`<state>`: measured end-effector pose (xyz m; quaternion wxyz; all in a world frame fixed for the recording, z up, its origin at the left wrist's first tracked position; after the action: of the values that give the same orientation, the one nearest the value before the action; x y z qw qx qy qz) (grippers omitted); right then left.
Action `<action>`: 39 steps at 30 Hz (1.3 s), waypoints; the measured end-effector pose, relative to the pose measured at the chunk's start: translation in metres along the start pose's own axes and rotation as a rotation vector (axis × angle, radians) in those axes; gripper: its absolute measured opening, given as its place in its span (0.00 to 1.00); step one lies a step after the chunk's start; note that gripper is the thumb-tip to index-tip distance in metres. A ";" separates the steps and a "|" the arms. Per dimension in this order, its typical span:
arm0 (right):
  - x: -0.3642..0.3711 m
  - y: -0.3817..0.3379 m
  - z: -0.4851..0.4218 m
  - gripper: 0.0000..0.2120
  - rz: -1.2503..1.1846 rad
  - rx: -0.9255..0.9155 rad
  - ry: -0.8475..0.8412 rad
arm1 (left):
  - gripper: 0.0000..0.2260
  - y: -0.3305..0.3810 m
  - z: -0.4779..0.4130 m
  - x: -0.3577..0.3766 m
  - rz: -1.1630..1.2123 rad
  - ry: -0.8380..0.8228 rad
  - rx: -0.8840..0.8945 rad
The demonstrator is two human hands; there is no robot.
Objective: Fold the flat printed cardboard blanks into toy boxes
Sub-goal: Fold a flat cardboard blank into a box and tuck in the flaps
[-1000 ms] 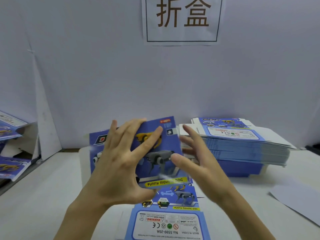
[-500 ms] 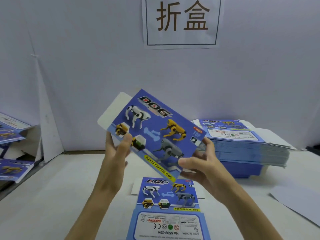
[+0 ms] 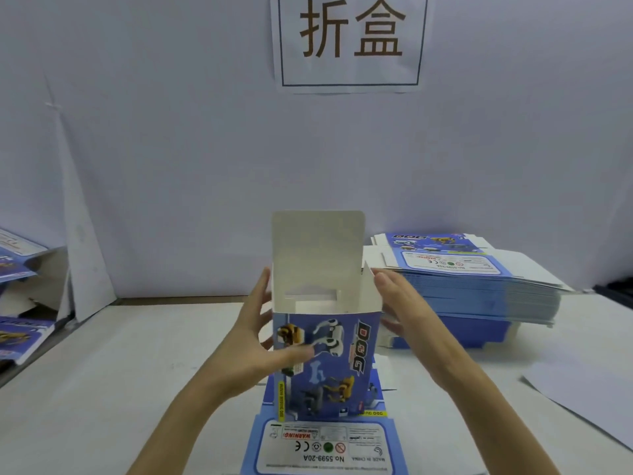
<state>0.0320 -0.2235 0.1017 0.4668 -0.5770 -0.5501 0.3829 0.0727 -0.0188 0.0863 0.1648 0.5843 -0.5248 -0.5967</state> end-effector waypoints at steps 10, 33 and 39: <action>0.018 0.002 -0.001 0.20 -0.228 -0.053 0.058 | 0.29 0.005 -0.004 -0.004 0.121 0.049 -0.031; -0.004 0.005 0.015 0.17 0.013 -0.655 0.227 | 0.36 0.007 -0.001 -0.024 -0.180 0.214 0.144; 0.001 0.019 0.012 0.16 0.190 -0.670 0.207 | 0.23 0.019 0.009 -0.028 -0.601 0.526 0.503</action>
<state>0.0259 -0.2208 0.0801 0.2672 -0.7822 -0.5388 0.1627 0.0641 0.0004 0.1141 -0.0343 0.8634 -0.4011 -0.3041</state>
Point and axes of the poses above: each hand's wrist, its own z-axis away from the middle knuckle, its own x-axis out of the palm, y = z × x, the point moved 6 cm from there along -z, towards the middle knuckle, and after that the axes turned 15 degrees about -z, right-handed, at the moved point
